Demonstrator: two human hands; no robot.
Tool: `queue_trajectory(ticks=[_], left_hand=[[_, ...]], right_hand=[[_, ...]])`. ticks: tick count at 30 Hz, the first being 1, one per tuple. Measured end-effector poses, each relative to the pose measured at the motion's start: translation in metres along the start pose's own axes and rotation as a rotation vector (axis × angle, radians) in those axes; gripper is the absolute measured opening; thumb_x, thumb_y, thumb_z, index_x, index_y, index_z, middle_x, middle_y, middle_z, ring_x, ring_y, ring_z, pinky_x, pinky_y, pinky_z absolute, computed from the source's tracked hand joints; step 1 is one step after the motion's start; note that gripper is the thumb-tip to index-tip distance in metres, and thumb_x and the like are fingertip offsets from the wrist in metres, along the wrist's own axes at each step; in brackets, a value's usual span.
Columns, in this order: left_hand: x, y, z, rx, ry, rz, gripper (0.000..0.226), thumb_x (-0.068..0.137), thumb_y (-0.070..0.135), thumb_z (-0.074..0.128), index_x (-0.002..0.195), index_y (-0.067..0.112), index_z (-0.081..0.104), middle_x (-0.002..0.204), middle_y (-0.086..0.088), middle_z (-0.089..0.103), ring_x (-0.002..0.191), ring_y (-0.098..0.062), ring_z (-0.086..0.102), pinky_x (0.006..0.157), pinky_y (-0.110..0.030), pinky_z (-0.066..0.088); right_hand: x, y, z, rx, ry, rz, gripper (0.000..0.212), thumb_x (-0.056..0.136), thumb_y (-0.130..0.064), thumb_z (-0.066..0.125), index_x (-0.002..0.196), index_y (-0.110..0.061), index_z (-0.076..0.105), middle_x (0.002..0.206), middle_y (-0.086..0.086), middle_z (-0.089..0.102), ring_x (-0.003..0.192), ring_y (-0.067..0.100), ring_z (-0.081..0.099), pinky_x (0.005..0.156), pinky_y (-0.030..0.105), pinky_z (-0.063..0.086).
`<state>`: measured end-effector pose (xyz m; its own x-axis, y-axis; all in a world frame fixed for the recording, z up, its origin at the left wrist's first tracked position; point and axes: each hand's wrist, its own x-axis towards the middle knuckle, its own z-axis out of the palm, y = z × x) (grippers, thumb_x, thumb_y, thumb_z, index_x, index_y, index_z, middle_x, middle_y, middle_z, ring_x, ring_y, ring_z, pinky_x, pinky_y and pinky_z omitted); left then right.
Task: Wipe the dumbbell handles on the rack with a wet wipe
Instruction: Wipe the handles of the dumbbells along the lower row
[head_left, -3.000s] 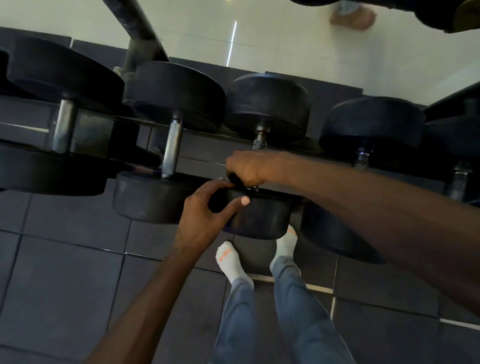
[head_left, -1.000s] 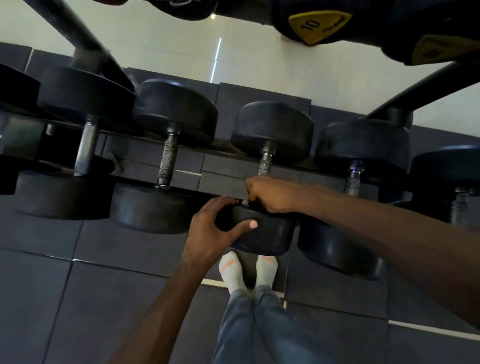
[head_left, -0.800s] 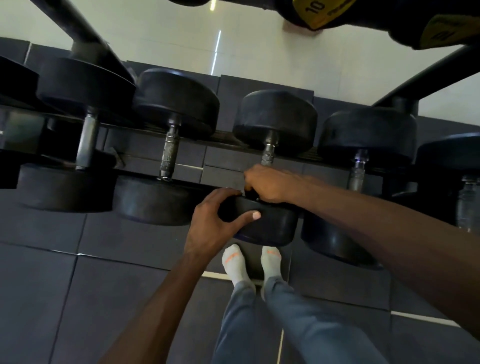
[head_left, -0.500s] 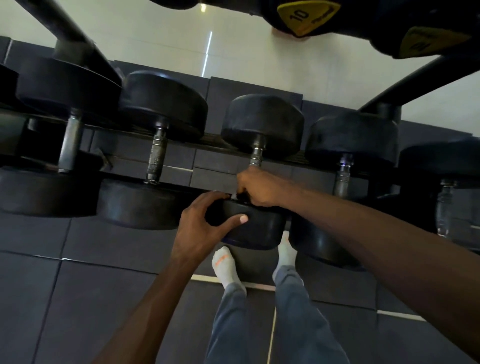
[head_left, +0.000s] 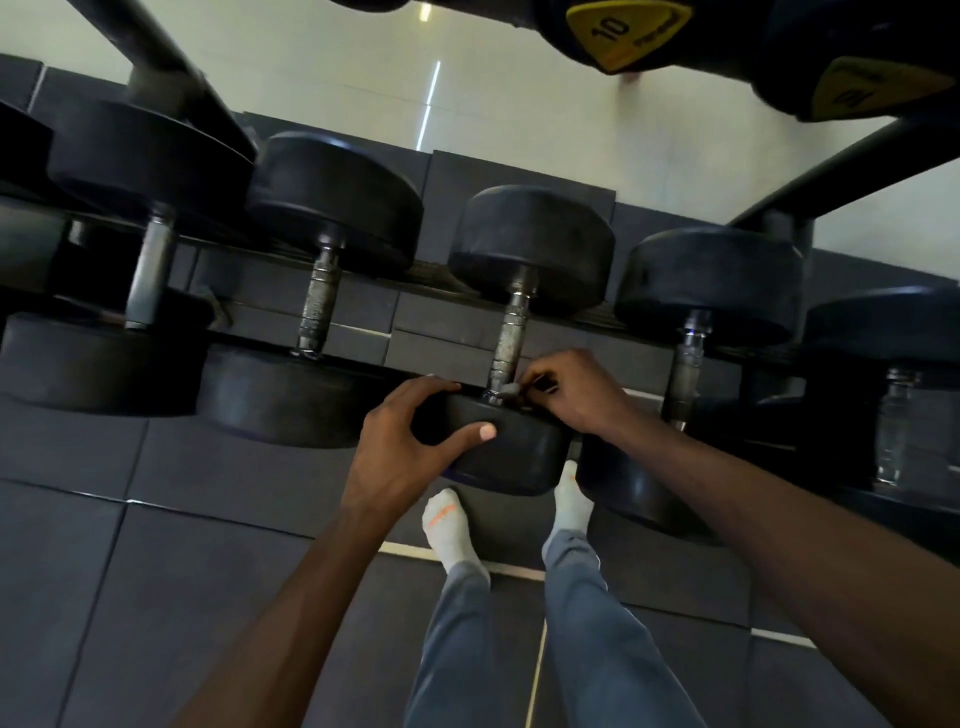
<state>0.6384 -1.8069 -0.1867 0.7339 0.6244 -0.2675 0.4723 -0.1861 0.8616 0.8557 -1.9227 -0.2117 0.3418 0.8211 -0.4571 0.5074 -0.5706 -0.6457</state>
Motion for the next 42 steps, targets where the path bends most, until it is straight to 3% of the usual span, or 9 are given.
queue_trajectory(ticks=[5, 9, 12, 16, 22, 26, 29, 35, 42], left_hand=[[0.0, -0.003, 0.0, 0.002, -0.001, 0.01, 0.06, 0.075, 0.059, 0.083, 0.122, 0.026, 0.068, 0.122, 0.014, 0.065, 0.116, -0.001, 0.06, 0.097, -0.029, 0.055], [0.0, -0.004, 0.001, 0.0, -0.005, 0.021, 0.066, 0.074, 0.068, 0.077, 0.123, 0.026, 0.067, 0.122, 0.016, 0.064, 0.115, 0.001, 0.059, 0.096, -0.028, 0.056], [0.0, -0.004, 0.001, 0.005, -0.005, 0.016, 0.066, 0.073, 0.07, 0.075, 0.123, 0.027, 0.067, 0.121, 0.018, 0.064, 0.115, 0.004, 0.059, 0.095, -0.023, 0.054], [-0.001, -0.003, 0.001, 0.023, -0.008, 0.009, 0.067, 0.072, 0.072, 0.073, 0.124, 0.029, 0.066, 0.12, 0.024, 0.061, 0.114, 0.011, 0.055, 0.094, -0.017, 0.051], [-0.002, -0.003, 0.003, 0.033, -0.008, 0.01, 0.067, 0.074, 0.074, 0.071, 0.124, 0.031, 0.064, 0.12, 0.026, 0.058, 0.115, 0.011, 0.054, 0.094, -0.016, 0.049], [-0.003, -0.004, 0.004, 0.037, 0.003, 0.015, 0.068, 0.074, 0.074, 0.07, 0.125, 0.028, 0.065, 0.12, 0.021, 0.06, 0.115, 0.009, 0.055, 0.095, -0.015, 0.049], [-0.004, -0.004, 0.005, 0.024, 0.018, 0.018, 0.068, 0.075, 0.071, 0.072, 0.125, 0.025, 0.066, 0.122, 0.016, 0.062, 0.116, 0.007, 0.056, 0.097, -0.018, 0.05], [-0.004, -0.003, 0.006, 0.012, 0.031, 0.013, 0.067, 0.075, 0.068, 0.075, 0.125, 0.025, 0.067, 0.122, 0.013, 0.065, 0.115, 0.001, 0.059, 0.097, -0.026, 0.054], [-0.004, -0.002, 0.006, -0.008, 0.034, 0.016, 0.066, 0.075, 0.068, 0.074, 0.124, 0.025, 0.067, 0.12, 0.017, 0.063, 0.115, 0.005, 0.058, 0.096, -0.019, 0.051]], right_hand=[[0.0, 0.007, 0.009, 0.102, 0.087, 0.025, 0.009, 0.081, -0.008, 0.082, 0.086, -0.015, 0.081, 0.082, -0.003, 0.077, 0.073, 0.004, 0.071, 0.076, 0.031, 0.059], [0.001, -0.006, 0.003, 0.063, 0.015, -0.148, 0.014, 0.081, -0.015, 0.083, 0.094, -0.018, 0.083, 0.092, -0.004, 0.075, 0.083, 0.005, 0.068, 0.076, 0.017, 0.052], [0.016, -0.009, -0.006, -0.071, 0.033, -0.292, 0.016, 0.08, -0.004, 0.079, 0.091, -0.015, 0.083, 0.092, -0.002, 0.071, 0.081, 0.004, 0.061, 0.072, 0.008, 0.043], [0.033, -0.013, -0.016, -0.207, 0.228, -0.304, 0.007, 0.088, -0.01, 0.073, 0.089, -0.009, 0.08, 0.093, 0.003, 0.066, 0.081, 0.018, 0.064, 0.069, 0.037, 0.055], [0.038, -0.022, -0.016, -0.311, 0.355, -0.373, 0.01, 0.09, -0.005, 0.069, 0.096, -0.007, 0.076, 0.098, 0.005, 0.059, 0.091, 0.019, 0.058, 0.07, 0.03, 0.051], [0.037, -0.02, -0.007, -0.504, 0.122, -0.533, 0.007, 0.089, -0.003, 0.07, 0.092, -0.009, 0.069, 0.104, 0.006, 0.053, 0.096, 0.023, 0.052, 0.068, 0.038, 0.053], [0.029, -0.016, -0.005, -0.6, -0.082, -0.594, 0.012, 0.094, -0.013, 0.062, 0.105, -0.017, 0.063, 0.117, 0.002, 0.046, 0.108, 0.021, 0.046, 0.075, 0.041, 0.054], [0.031, -0.022, -0.016, -0.643, -0.303, -0.595, 0.022, 0.088, -0.004, 0.063, 0.106, -0.013, 0.07, 0.117, 0.002, 0.054, 0.109, 0.017, 0.049, 0.091, 0.033, 0.049], [0.033, -0.041, -0.006, -0.503, -0.282, -0.439, 0.031, 0.092, 0.0, 0.055, 0.115, -0.013, 0.071, 0.104, -0.003, 0.057, 0.096, 0.013, 0.056, 0.078, 0.021, 0.036]])
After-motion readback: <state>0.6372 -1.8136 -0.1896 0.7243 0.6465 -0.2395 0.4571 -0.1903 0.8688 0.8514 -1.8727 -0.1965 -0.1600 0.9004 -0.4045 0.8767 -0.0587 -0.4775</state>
